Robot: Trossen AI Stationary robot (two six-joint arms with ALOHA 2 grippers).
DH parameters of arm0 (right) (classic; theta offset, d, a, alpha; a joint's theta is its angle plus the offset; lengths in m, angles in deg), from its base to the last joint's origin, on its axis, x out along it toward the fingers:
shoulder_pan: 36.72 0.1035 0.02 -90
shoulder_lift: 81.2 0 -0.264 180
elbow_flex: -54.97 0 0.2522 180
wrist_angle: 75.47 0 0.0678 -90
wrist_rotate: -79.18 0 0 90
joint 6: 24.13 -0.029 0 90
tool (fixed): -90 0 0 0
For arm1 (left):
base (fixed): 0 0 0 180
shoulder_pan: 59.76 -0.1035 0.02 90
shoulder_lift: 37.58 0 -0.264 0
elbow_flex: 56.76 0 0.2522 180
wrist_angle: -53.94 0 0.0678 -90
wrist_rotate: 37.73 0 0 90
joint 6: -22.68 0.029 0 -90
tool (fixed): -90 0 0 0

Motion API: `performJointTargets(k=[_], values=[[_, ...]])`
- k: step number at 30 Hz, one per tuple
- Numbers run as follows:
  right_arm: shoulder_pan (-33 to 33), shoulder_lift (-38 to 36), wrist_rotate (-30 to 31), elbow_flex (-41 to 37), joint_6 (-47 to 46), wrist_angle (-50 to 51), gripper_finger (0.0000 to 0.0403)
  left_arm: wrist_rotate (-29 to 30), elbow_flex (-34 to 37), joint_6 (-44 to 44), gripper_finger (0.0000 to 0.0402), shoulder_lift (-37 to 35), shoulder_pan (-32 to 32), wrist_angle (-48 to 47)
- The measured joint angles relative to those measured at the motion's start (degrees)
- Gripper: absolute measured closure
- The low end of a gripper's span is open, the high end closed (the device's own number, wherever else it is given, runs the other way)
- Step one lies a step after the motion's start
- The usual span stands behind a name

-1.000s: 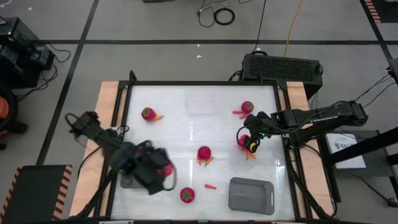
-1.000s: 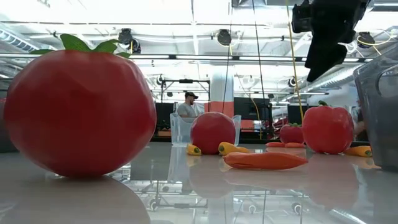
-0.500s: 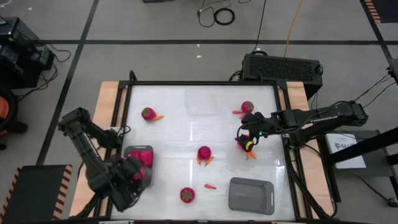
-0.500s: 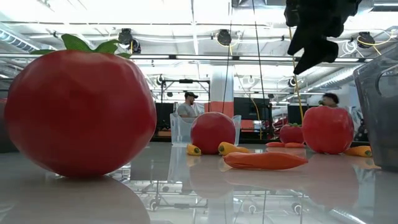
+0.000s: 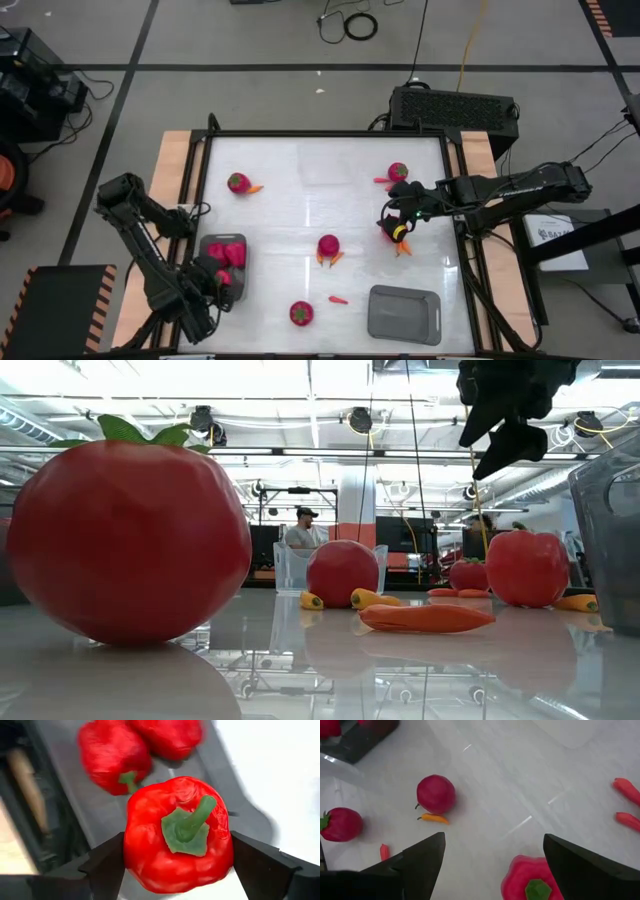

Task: Sort produce into baskets
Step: Put the bell pepper into the left black bin

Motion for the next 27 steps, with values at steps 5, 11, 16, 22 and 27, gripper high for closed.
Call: performJointTargets(k=[5,11,16,22,27], values=[[-0.02,0.00,-0.01,0.00,-1.05,-0.03,0.0073,-1.17,1.84,-0.02,0.0080,0.00,0.05,0.14],[-0.01,0.00,-0.01,0.00,-2.32,-0.01,0.0073,-2.19,3.83,-0.04,0.0079,0.00,0.01,0.70],[-0.01,0.00,-0.01,0.00,-2.74,-0.01,0.0073,-6.86,5.30,-0.05,0.0079,0.11,-0.28,0.65],[0.00,0.00,-0.02,0.00,-3.40,0.01,0.0073,-7.92,6.28,-0.04,0.0078,0.13,-0.47,1.97],[-0.02,0.00,-0.03,0.00,-3.41,0.01,0.0073,-10.07,6.66,0.12,0.0054,0.15,-0.87,2.98]])
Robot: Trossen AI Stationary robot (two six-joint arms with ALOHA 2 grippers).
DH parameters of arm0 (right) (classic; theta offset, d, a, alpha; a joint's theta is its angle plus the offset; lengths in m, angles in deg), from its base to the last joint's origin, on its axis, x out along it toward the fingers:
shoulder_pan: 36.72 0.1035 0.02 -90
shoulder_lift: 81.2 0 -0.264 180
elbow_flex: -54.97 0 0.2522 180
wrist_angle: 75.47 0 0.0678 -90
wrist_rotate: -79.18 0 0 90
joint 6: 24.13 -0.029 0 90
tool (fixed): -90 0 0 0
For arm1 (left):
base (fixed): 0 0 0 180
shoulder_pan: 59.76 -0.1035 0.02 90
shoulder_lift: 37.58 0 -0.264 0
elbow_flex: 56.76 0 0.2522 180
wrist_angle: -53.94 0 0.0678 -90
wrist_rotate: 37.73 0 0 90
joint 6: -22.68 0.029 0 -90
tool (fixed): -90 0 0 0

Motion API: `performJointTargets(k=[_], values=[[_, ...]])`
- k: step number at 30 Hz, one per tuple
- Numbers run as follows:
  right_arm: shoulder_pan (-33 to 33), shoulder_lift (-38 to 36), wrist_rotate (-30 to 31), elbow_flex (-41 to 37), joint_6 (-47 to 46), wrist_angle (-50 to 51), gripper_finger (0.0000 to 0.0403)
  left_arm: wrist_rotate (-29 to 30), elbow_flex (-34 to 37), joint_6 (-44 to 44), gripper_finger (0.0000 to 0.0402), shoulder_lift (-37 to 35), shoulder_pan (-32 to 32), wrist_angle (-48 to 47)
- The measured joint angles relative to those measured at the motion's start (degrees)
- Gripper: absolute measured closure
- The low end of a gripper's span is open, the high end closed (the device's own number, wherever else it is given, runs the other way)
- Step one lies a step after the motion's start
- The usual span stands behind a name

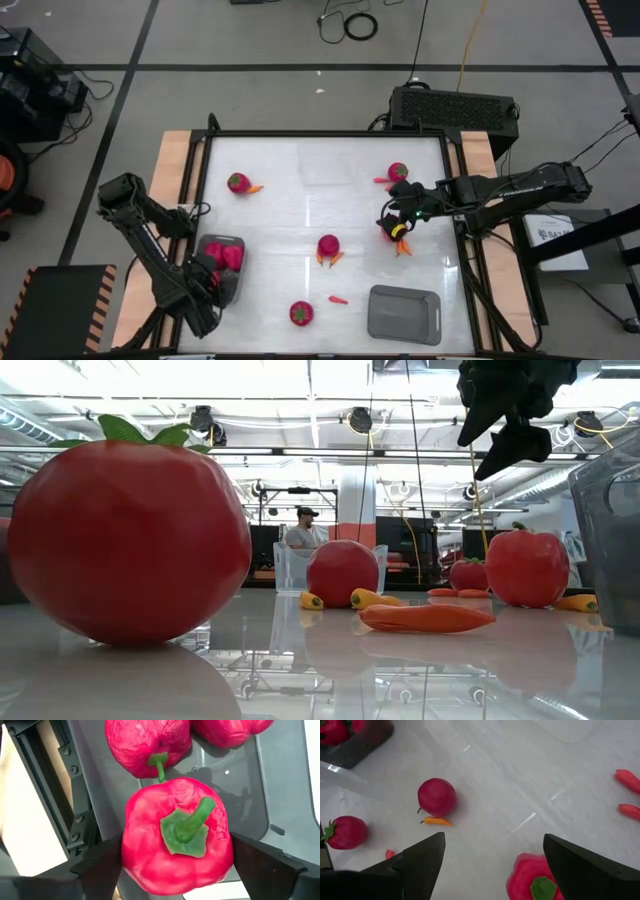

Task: Sort produce into baskets
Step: Put the bell pepper into the left black bin

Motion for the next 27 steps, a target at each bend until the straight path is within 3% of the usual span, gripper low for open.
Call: performJointTargets(k=[5,11,21,23,27], values=[[0.02,0.00,0.00,0.00,0.02,0.02,0.0073,-0.13,0.00,-0.03,0.0030,0.00,0.00,-0.12],[0.02,0.00,0.00,0.00,0.10,0.02,0.0073,-0.05,-1.12,0.09,0.0027,-0.02,0.00,-2.16],[0.02,0.00,-0.04,0.00,1.34,0.07,0.0073,2.40,-8.19,2.87,0.0027,-1.62,-0.37,-13.51],[0.01,0.00,-0.22,0.00,1.86,0.17,0.0073,4.99,-9.41,3.49,0.0027,-2.68,-0.44,-14.51],[0.00,-0.02,-2.56,0.00,3.06,1.50,0.0073,17.39,-10.08,3.54,0.0027,-5.29,-0.96,-12.12]])
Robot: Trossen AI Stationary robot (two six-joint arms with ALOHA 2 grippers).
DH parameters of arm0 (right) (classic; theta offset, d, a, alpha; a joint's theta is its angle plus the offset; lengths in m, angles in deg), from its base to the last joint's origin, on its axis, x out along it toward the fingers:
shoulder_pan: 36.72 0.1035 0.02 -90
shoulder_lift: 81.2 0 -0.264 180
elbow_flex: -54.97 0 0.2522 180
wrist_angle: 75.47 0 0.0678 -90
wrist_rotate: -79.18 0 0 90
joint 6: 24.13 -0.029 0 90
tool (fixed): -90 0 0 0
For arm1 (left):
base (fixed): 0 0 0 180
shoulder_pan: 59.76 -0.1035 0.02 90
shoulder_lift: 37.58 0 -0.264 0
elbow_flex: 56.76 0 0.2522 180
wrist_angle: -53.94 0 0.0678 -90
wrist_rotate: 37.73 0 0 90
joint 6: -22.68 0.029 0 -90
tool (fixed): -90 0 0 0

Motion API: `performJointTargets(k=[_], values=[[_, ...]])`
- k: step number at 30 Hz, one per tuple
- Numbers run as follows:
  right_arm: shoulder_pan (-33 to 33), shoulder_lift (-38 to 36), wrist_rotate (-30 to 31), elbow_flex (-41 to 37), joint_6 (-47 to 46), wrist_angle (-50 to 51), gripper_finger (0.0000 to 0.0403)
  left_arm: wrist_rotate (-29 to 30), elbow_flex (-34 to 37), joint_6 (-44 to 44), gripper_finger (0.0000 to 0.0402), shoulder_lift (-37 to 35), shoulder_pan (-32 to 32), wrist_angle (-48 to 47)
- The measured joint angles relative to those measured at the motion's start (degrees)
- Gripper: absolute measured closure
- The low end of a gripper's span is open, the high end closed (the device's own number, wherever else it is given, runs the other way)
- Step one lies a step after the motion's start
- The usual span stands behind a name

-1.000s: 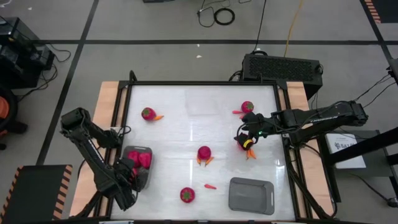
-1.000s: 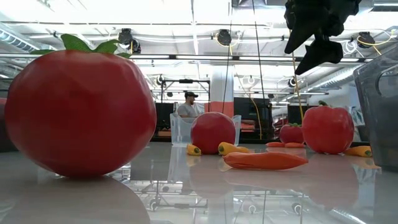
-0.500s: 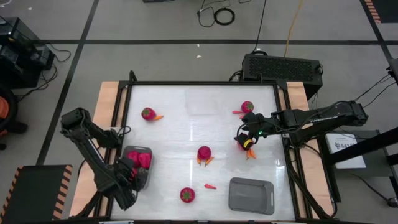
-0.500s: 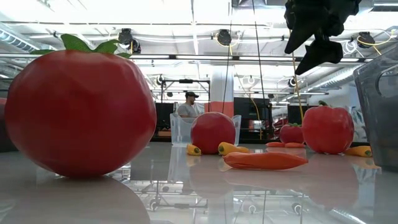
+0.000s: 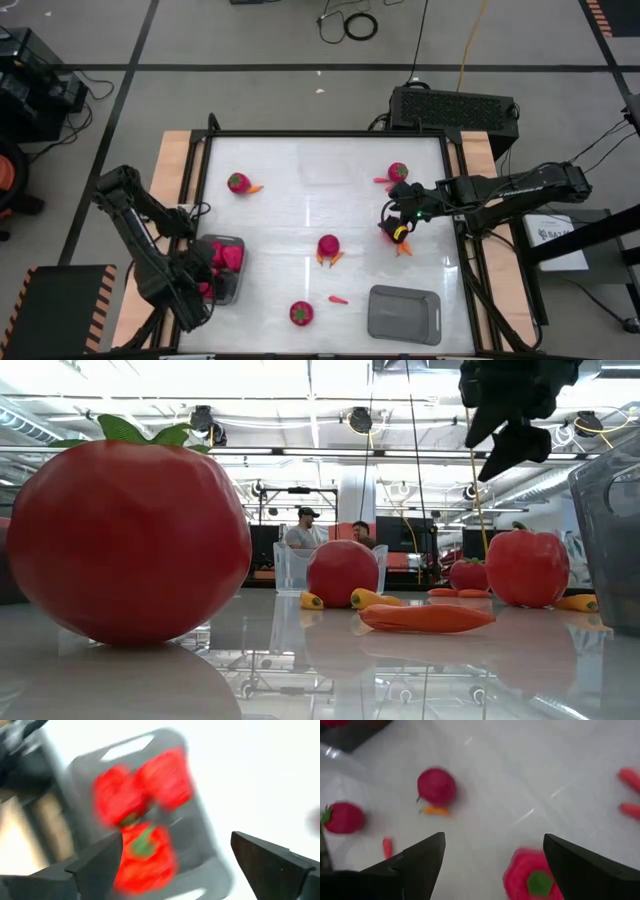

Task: Sort produce into baskets
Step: Put the bell pepper into the left black bin

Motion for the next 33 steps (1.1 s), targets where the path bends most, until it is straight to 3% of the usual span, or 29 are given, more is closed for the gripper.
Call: performJointTargets(k=[4,8,17,25,30,33], values=[[0.03,0.00,-2.27,0.04,-0.66,2.86,0.0073,14.51,-0.02,3.61,0.0027,-1.46,-2.74,6.12],[0.02,0.00,-2.23,0.04,-5.00,8.20,0.0073,18.08,-0.02,17.70,0.0027,-1.20,-10.25,15.35],[0.02,-0.02,-2.20,0.04,-9.49,13.73,0.0073,15.25,-0.02,59.61,0.0027,0.07,-30.69,43.49],[0.02,-2.04,-2.17,0.04,-9.02,14.49,0.0073,7.00,-0.02,74.25,0.0027,1.78,-42.84,60.59],[0.44,-10.29,2.81,0.04,-8.80,15.52,0.0074,1.24,-0.22,81.52,0.0027,6.53,-47.59,78.18],[0.39,-15.99,7.13,0.07,-9.97,18.28,0.0074,-1.63,-3.54,83.82,0.0027,11.56,-49.70,80.26]])
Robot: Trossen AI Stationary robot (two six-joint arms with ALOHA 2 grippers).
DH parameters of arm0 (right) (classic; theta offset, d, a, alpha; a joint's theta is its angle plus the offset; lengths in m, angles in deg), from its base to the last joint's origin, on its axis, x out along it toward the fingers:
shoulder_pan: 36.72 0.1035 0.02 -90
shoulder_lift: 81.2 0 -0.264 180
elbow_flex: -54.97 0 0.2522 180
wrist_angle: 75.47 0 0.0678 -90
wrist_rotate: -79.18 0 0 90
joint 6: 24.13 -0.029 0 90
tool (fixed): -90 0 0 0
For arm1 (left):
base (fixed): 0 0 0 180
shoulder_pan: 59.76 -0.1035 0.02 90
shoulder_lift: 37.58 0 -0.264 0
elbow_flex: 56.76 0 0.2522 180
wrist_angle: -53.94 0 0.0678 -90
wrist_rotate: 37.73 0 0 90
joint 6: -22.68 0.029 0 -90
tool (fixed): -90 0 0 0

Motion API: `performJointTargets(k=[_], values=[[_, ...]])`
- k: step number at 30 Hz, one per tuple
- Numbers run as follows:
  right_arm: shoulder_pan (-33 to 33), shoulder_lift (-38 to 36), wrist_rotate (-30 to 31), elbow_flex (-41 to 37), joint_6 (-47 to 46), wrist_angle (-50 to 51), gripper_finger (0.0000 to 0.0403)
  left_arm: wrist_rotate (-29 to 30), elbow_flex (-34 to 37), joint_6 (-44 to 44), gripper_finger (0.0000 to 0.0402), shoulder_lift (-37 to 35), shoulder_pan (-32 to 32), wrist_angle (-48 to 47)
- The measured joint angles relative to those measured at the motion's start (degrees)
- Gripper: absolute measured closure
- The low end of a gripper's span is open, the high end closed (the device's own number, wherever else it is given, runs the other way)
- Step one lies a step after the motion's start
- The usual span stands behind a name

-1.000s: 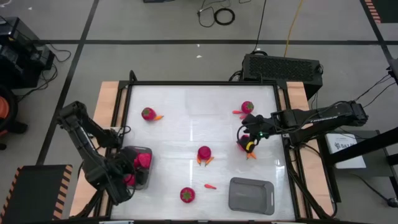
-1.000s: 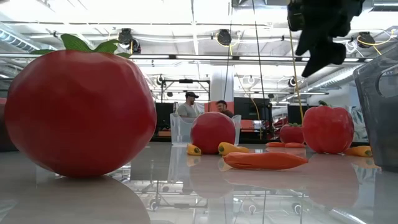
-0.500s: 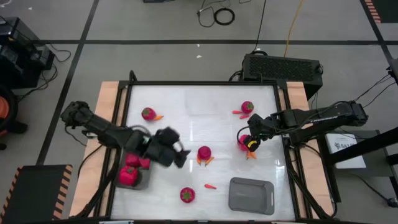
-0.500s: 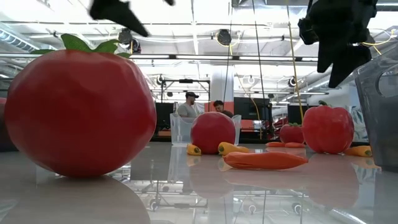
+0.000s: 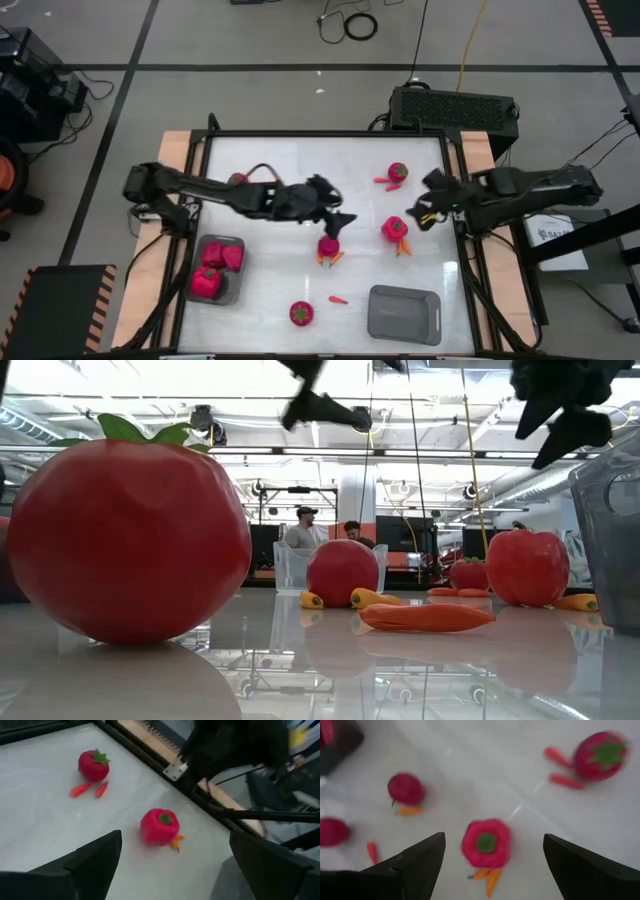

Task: Sort produce into baskets
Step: Put the bell pepper into the left black bin

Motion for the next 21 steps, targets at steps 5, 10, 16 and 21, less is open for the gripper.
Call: performJointTargets(k=[5,10,16,21], values=[[-0.02,-6.45,4.35,0.00,-0.05,2.92,0.0074,-5.11,-10.47,7.63,0.0027,9.21,-2.26,-0.49],[-0.02,-9.52,6.16,0.00,0.85,3.55,0.0074,-6.93,-23.47,15.66,0.0027,19.85,-3.75,-3.88],[-0.02,-11.01,6.20,0.00,2.41,5.80,0.0074,-8.44,-36.51,22.78,0.0027,31.69,-4.57,-2.44],[-0.02,-11.19,6.00,0.00,3.36,7.67,0.0074,-10.05,-40.79,29.45,0.0027,38.46,-4.93,-0.32]])
